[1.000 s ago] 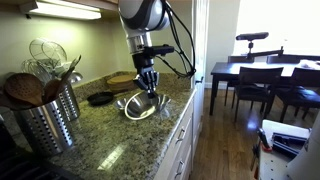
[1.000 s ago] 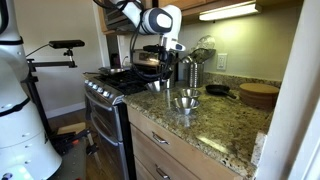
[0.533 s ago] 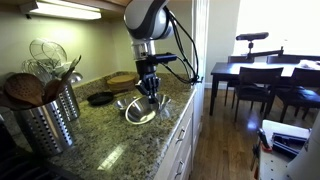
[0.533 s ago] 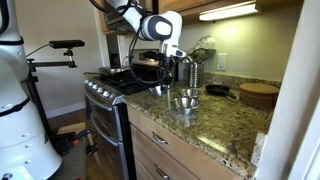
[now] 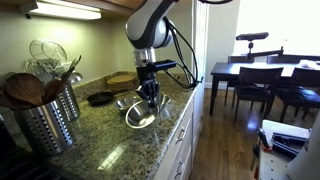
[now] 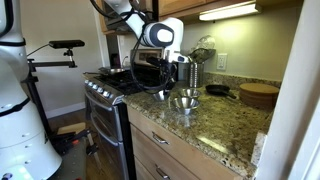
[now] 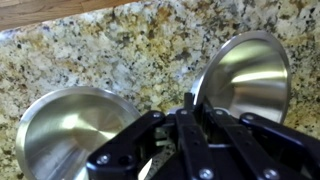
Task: Put the objects from the bowl on the left into the bowl near the center
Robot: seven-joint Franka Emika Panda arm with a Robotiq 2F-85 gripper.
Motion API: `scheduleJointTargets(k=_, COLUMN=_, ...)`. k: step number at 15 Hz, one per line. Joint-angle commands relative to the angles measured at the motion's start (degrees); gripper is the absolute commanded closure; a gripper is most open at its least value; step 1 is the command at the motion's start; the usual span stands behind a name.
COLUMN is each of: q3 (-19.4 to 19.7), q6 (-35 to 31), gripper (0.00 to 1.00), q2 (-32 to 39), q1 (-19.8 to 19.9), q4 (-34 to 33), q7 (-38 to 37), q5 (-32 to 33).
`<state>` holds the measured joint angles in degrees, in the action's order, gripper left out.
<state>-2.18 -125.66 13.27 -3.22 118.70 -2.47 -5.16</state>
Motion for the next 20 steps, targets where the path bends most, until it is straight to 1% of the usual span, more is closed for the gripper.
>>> scheduleJointTargets(k=1, q3=0.01, q6=-1.96, gripper=0.92, q2=0.63, q1=0.36, q4=0.63, q7=-0.71, q5=-0.37)
scheduleJointTargets(k=7, q3=0.29, q6=-1.97, gripper=0.92, q2=1.9, q1=0.31, q4=0.17, q7=-1.04, q5=0.3)
scheduleJointTargets(k=9, q3=0.35, q6=-1.65, gripper=0.66, q2=2.04, q1=0.39, q4=-0.02, q7=-0.77, q5=0.27)
scheduleJointTargets(k=11, q3=0.42, q6=-1.53, gripper=0.57, q2=2.27, q1=0.38, q4=-0.06, q7=-0.72, q5=0.42)
scheduleJointTargets(k=18, q3=0.82, q6=-0.94, gripper=0.11, q2=1.91, q1=-0.06, q4=0.16, q7=-1.72, q5=2.44)
scheduleJointTargets(k=20, q3=0.93, q6=-0.47, gripper=0.0, q2=1.43, q1=-0.22, q4=0.12, q7=-2.27, q5=3.5)
